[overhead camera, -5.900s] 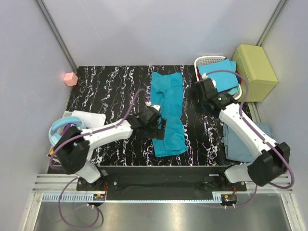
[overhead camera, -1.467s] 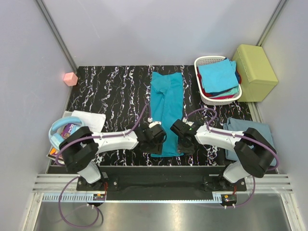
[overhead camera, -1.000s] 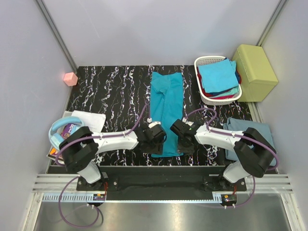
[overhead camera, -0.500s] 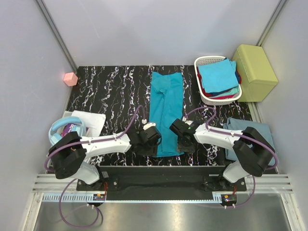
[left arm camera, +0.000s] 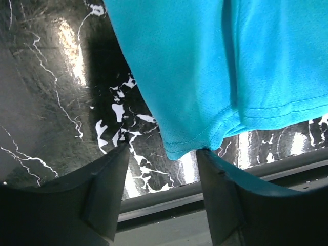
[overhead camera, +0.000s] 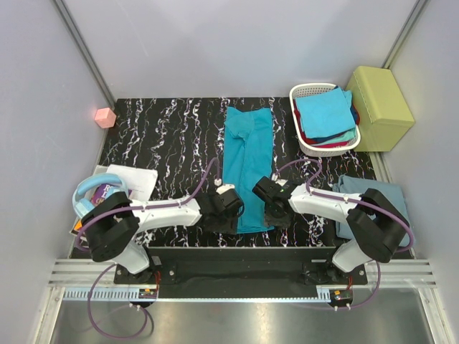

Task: Fold and stack the t-shirts
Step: Grab the bottom of the folded rectangular tshirt with both arms

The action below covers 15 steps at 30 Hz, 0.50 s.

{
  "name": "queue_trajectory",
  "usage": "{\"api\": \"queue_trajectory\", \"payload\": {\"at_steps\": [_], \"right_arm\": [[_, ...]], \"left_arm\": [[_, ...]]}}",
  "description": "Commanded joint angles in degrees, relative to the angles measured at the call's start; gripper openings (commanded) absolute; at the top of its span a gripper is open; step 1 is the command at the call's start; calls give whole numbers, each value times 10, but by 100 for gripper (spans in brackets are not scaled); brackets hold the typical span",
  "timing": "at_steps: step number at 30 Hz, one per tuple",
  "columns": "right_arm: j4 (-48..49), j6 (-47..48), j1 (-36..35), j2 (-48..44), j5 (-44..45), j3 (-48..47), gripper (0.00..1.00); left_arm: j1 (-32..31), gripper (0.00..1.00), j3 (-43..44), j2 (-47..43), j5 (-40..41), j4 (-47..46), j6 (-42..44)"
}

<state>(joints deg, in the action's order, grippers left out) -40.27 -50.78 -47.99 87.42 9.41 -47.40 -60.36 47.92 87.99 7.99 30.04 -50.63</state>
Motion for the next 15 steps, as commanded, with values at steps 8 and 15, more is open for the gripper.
{"api": "queue_trajectory", "payload": {"at_steps": [8, 15], "right_arm": [[3, 1, 2, 7, 18, -2, 47], [4, 2, 2, 10, 19, -3, 47]], "left_arm": [[-3, 63, 56, -37, 48, 26, 15], [-3, 63, 56, -87, 52, 53, 7]]}}
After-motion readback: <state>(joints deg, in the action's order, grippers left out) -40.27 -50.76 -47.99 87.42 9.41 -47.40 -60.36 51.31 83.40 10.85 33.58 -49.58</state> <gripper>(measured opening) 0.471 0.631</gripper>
